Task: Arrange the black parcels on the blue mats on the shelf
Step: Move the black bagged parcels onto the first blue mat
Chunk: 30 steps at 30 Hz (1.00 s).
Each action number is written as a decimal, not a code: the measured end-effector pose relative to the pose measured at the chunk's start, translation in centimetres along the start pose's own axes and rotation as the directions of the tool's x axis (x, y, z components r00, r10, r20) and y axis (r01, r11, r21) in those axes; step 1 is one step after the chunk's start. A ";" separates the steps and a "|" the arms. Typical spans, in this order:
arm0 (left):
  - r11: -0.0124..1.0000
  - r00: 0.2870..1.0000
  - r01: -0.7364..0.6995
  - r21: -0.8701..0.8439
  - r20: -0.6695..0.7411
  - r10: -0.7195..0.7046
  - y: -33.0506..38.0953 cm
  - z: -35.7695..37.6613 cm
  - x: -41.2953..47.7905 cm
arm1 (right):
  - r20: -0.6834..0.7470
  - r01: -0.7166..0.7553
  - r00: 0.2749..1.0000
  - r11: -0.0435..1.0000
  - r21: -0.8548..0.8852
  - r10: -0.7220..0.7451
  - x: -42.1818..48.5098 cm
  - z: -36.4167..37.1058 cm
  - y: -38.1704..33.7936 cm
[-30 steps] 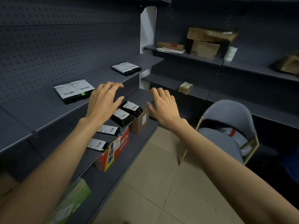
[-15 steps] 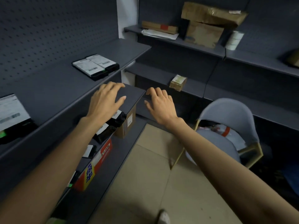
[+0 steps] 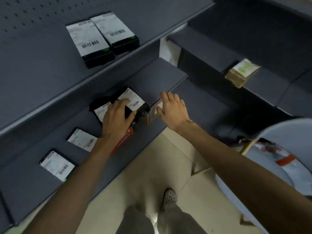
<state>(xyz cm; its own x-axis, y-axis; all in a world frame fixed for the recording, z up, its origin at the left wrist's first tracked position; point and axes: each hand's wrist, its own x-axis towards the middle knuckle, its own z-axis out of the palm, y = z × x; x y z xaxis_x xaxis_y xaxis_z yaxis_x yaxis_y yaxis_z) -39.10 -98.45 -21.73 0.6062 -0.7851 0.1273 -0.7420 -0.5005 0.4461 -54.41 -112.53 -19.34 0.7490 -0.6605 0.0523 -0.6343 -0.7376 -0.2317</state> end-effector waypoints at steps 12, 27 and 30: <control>0.860 0.866 0.494 -0.128 -0.012 -0.500 -9.5 13.5 5.3 | 0.268 -0.050 0.963 0.990 0.132 0.013 10.0 15.8 0.2; 0.472 0.500 0.859 -0.197 0.134 -0.855 -15.4 19.3 6.6 | 0.390 -0.218 0.907 0.969 0.114 0.158 17.6 27.4 -4.0; 0.444 0.469 0.878 -0.178 0.136 -0.873 -14.9 19.8 6.5 | 0.319 -0.200 0.934 0.975 0.100 0.159 17.0 28.1 -4.0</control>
<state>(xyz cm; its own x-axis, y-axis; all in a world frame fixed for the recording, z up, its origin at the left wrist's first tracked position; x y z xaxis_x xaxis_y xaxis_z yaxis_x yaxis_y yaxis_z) -29.79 -103.32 -45.09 0.8929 0.0189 -0.4498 0.2535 -0.8468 0.4677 -33.77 -116.89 -44.79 0.6599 -0.6898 -0.2978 -0.7490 -0.5725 -0.3336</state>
